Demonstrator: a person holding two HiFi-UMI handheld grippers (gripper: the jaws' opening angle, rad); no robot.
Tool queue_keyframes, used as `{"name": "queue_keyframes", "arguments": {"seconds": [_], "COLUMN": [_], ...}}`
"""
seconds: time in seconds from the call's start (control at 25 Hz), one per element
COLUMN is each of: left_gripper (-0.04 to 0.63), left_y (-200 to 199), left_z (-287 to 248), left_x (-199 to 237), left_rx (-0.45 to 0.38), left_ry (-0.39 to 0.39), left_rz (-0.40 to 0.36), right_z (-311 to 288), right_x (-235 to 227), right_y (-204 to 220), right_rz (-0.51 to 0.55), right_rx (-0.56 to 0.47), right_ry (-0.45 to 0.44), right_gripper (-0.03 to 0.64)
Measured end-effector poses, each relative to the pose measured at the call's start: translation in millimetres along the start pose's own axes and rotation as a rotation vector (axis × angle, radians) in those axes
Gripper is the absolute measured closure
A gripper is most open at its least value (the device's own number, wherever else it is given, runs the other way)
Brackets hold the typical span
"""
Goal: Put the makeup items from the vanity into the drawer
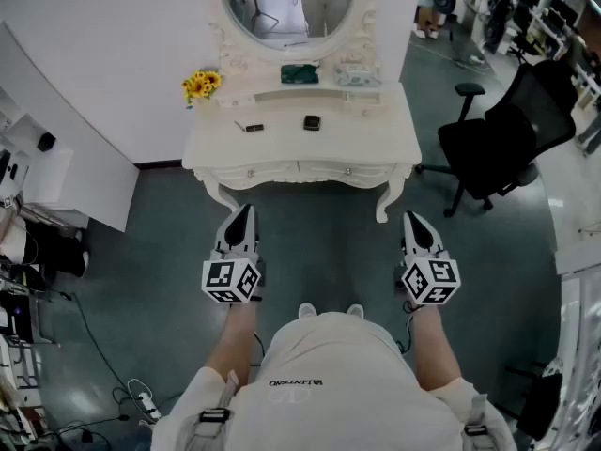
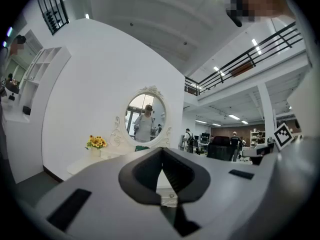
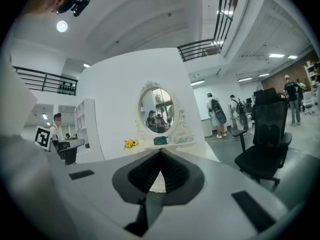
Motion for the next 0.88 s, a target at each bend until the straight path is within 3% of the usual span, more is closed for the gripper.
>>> {"name": "queue_keyframes", "arguments": {"seconds": [0.6, 0.88], "left_gripper": [0.595, 0.595], "left_y": [9.9, 19.9], "left_z": [16.5, 20.6], "left_x": [21.9, 40.3], "left_rx": [0.046, 0.053], "left_ry": [0.036, 0.083], "left_rz": [0.002, 0.059], "right_z": [-31.0, -55.9], "right_x": [40.8, 67.9], "right_y": [15.1, 24.1], "right_rz": [-0.034, -0.025], "right_rx": [0.024, 0.040], "right_ry": [-0.042, -0.021], "right_gripper": [0.606, 0.606]}}
Point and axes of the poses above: the fingertips, and each gripper's own axes: z backward along the fingers, x to its left, y out of its underside, the point moved 2 cm from there along z, backward along the fingers, and after that the axes turned 8 degrees about -y, right-handed, at the moved point
